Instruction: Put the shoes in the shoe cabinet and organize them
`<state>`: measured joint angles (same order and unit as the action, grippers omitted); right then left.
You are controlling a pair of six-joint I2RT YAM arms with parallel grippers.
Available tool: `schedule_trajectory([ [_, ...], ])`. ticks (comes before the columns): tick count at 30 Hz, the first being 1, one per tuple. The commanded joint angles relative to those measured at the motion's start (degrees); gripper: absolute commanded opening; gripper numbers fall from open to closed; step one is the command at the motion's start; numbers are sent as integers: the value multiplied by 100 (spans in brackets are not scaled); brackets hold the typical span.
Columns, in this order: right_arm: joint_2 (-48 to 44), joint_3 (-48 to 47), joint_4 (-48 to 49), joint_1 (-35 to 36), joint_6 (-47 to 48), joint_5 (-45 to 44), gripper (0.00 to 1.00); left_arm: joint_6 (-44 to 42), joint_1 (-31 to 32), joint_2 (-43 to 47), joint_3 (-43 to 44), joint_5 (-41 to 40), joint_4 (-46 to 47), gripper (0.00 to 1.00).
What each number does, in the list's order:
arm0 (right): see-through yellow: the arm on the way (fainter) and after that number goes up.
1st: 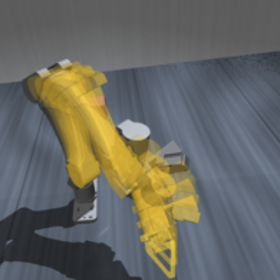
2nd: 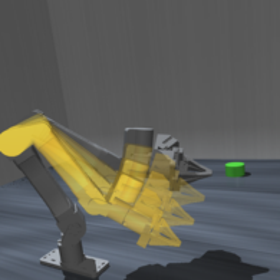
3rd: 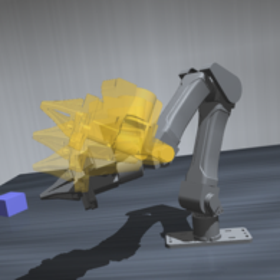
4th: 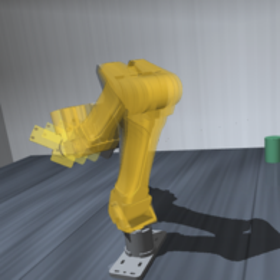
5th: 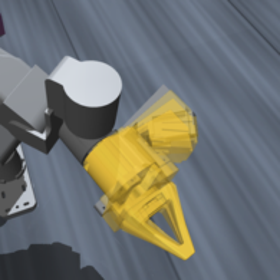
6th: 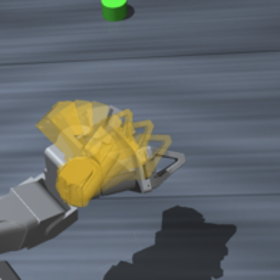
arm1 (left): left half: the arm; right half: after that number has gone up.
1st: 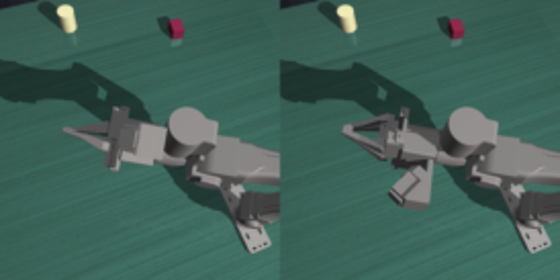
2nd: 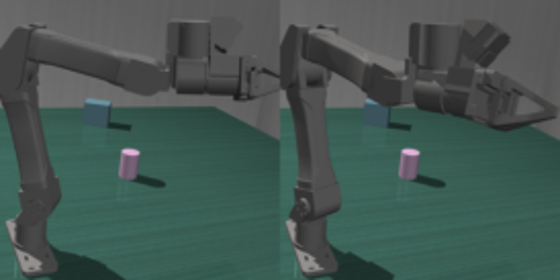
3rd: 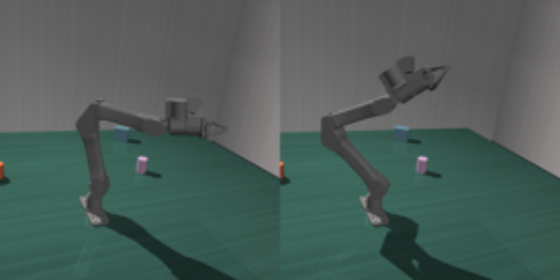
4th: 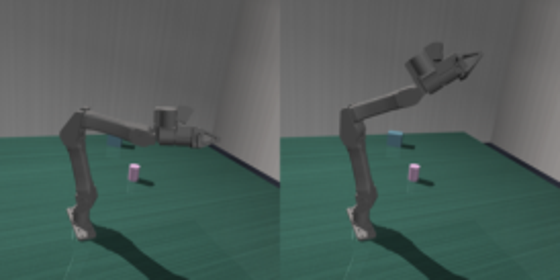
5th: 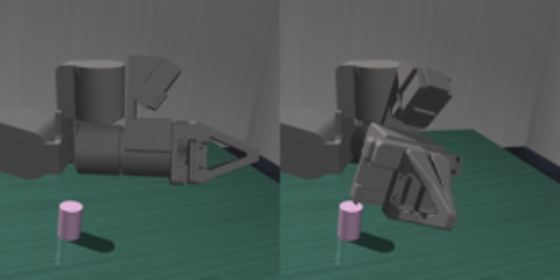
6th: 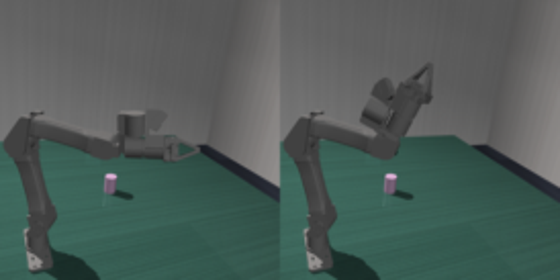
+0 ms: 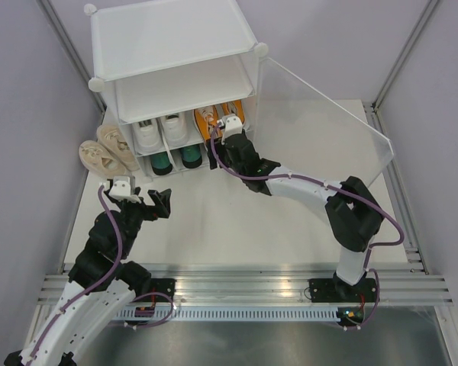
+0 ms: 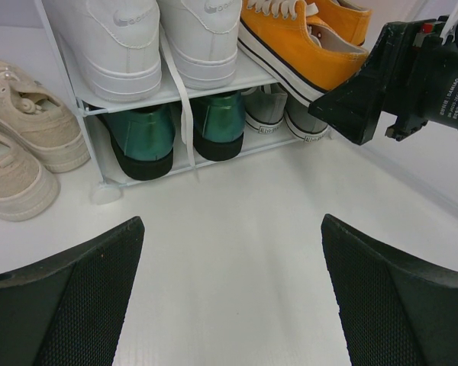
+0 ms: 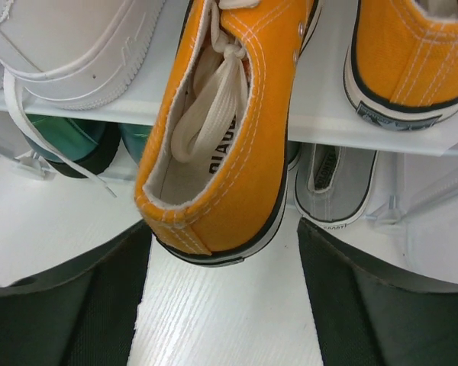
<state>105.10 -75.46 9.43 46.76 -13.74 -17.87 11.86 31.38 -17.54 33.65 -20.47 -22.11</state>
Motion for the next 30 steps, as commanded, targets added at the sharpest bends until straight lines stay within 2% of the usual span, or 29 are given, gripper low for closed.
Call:
schedule_trajectory([
  [1, 116, -337, 270, 26, 73, -94, 80, -201, 26, -39, -25, 69, 224, 100],
  [7, 151, -443, 331, 26, 73, -173, 47, -210, 26, -39, -25, 78, 216, 100],
  [9, 169, -478, 340, 26, 73, -226, 41, -210, 26, -30, -25, 78, 216, 100],
  [10, 178, -522, 340, 26, 99, -330, 33, -219, 26, -30, -16, 87, 216, 100],
  [13, 221, -636, 331, 26, 134, -559, 21, -210, 26, -30, -25, 96, 216, 100],
  [17, 379, -891, 270, 26, 266, -981, 15, -210, 26, -13, -16, 96, 216, 100],
  [30, 1056, -1858, 15, -246, 310, -1035, 14, -193, 26, -4, -16, 157, 216, 100],
])
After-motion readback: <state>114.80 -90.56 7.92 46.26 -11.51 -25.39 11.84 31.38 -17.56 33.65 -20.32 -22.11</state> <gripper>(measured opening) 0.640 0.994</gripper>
